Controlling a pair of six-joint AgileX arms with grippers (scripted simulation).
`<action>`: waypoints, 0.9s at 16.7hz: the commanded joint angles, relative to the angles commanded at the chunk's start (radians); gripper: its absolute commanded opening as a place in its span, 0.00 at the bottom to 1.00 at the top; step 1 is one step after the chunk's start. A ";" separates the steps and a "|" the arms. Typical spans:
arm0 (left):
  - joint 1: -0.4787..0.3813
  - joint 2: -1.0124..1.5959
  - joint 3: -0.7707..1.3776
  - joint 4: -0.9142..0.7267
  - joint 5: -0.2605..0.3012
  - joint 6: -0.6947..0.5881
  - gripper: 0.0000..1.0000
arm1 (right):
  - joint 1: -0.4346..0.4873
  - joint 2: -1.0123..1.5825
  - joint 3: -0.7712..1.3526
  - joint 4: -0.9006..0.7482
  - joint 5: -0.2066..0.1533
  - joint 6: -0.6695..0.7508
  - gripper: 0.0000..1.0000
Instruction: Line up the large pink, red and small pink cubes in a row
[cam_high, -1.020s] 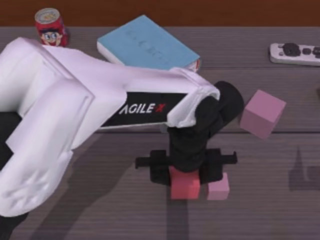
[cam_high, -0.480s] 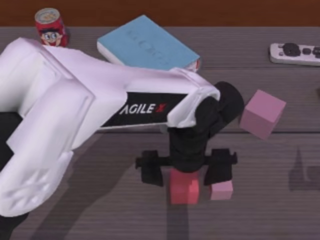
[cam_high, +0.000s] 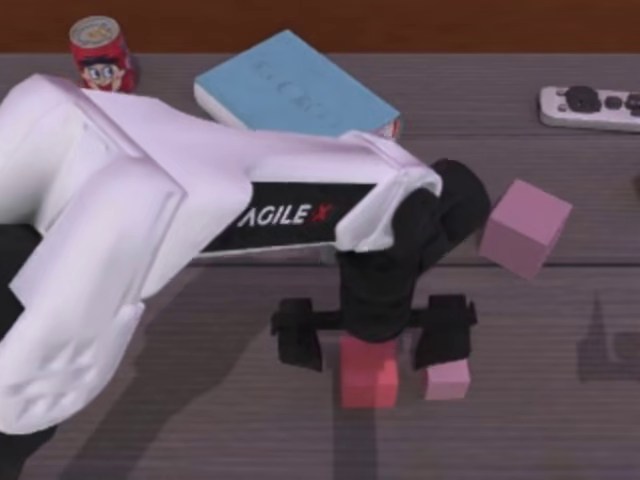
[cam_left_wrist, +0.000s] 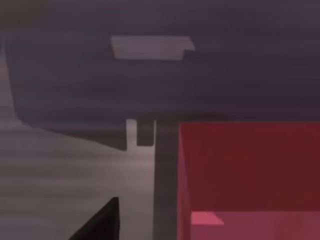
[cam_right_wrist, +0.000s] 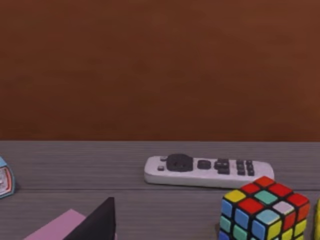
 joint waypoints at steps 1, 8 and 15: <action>-0.001 -0.008 0.016 -0.023 0.001 0.001 1.00 | 0.000 0.000 0.000 0.000 0.000 0.000 1.00; 0.019 -0.081 0.135 -0.219 -0.003 -0.006 1.00 | 0.000 0.000 0.000 0.000 0.000 0.000 1.00; 0.044 -0.135 0.085 -0.180 -0.004 0.009 1.00 | 0.009 0.061 0.061 -0.043 0.000 -0.024 1.00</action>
